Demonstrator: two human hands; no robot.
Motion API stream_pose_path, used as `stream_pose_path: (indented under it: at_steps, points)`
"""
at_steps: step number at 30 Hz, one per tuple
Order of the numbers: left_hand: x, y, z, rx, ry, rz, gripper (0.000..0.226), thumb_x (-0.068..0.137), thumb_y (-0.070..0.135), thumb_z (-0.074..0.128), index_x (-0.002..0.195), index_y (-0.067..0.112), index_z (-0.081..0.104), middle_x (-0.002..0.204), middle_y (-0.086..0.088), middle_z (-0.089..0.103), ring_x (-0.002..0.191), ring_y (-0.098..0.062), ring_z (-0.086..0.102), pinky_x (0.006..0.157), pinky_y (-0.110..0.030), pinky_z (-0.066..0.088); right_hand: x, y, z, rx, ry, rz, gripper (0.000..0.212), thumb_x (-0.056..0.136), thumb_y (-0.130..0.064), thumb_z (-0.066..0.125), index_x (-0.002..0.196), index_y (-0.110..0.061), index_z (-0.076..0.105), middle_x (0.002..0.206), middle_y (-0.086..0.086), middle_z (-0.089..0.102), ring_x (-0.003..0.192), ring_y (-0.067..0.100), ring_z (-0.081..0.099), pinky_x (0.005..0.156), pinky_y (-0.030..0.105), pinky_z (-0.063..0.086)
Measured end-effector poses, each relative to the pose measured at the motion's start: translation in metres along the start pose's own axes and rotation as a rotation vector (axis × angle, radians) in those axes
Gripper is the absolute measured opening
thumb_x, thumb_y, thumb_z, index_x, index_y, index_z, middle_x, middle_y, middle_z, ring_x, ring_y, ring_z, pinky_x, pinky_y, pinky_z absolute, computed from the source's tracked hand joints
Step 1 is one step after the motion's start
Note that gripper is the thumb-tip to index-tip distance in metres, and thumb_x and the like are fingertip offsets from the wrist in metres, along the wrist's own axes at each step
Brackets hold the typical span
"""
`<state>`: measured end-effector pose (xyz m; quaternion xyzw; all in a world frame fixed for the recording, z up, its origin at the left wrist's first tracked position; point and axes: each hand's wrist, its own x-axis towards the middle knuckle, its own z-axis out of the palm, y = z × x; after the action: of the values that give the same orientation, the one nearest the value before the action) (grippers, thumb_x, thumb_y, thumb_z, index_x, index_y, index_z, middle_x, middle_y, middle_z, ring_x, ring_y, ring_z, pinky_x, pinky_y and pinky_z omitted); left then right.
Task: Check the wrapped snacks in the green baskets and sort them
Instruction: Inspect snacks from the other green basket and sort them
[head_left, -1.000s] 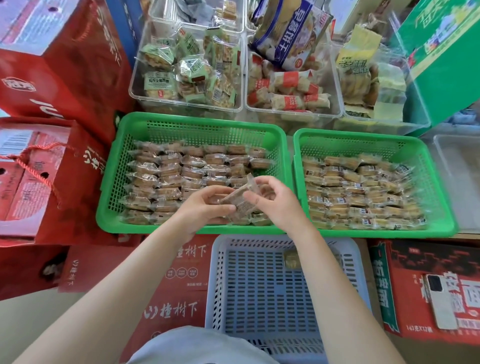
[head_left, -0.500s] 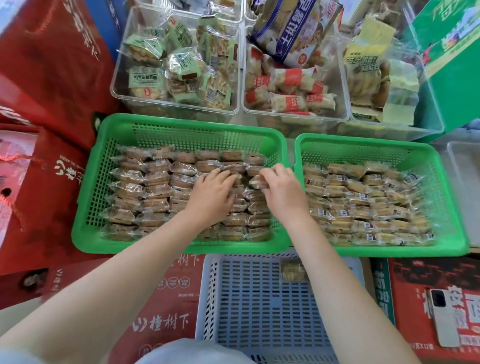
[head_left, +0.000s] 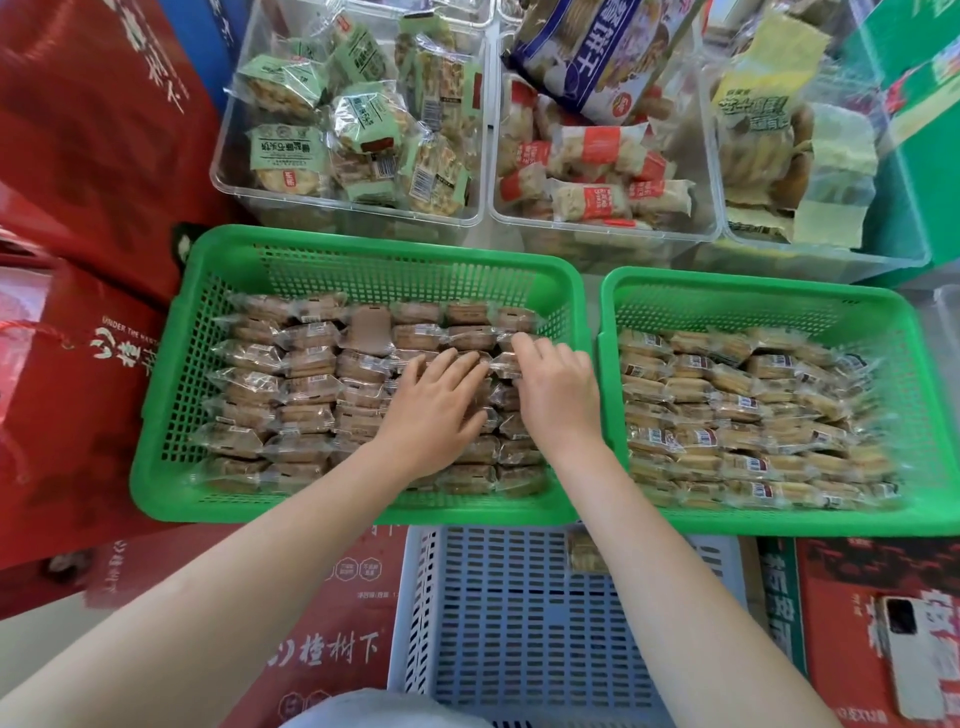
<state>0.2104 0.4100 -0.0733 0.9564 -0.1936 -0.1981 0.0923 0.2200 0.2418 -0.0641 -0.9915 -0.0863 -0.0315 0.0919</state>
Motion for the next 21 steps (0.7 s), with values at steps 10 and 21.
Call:
stream_pose_path:
  at_steps: [10, 21]
  points:
    - [0.003, 0.01, -0.001, 0.024, 0.052, 0.045, 0.07, 0.101, 0.056, 0.035, 0.162, 0.03, 0.011, 0.17, -0.004, 0.004, 0.156, -0.024, 0.002, 0.123, -0.049, 0.005, 0.004, 0.013, 0.009, -0.116, 0.056, -0.008, 0.011, 0.088, -0.018, 0.069, 0.084, -0.008, 0.073, 0.107, 0.015, 0.067, 0.103, 0.036, 0.058, 0.09, 0.048, 0.039]
    - [0.022, 0.007, 0.001, 0.11, -0.032, 0.026, 0.067, 0.098, 0.071, 0.012, 0.159, 0.045, 0.004, 0.169, -0.01, -0.012, 0.156, -0.029, -0.014, 0.123, -0.055, -0.008, 0.03, 0.022, 0.019, 0.004, 0.069, 0.039, 0.018, 0.084, -0.005, 0.069, 0.094, -0.02, 0.069, 0.094, 0.0, 0.068, 0.097, 0.028, 0.059, 0.103, 0.053, 0.03]
